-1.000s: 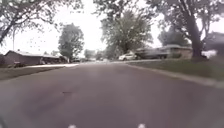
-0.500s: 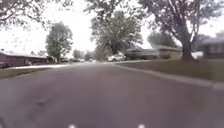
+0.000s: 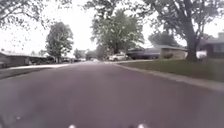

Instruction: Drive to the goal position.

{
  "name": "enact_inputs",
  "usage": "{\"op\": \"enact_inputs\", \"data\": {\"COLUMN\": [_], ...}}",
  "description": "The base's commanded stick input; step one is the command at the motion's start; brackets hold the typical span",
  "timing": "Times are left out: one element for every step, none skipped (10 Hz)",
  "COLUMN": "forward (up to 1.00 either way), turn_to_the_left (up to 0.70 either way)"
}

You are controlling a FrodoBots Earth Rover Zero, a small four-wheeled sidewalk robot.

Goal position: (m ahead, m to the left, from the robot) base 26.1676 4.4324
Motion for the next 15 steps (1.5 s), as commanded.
{"op": "enact_inputs", "data": {"forward": [1.00,1.00,1.00,1.00,1.00,1.00,1.00,1.00,1.00,1.00,1.00,1.00,1.00,1.00,1.00], "turn_to_the_left": [0.00,0.00,0.00,0.00,0.00,-0.01,-0.04,-0.08,-0.11,-0.08,0.00,0.00,0.00,0.00,0.00]}}
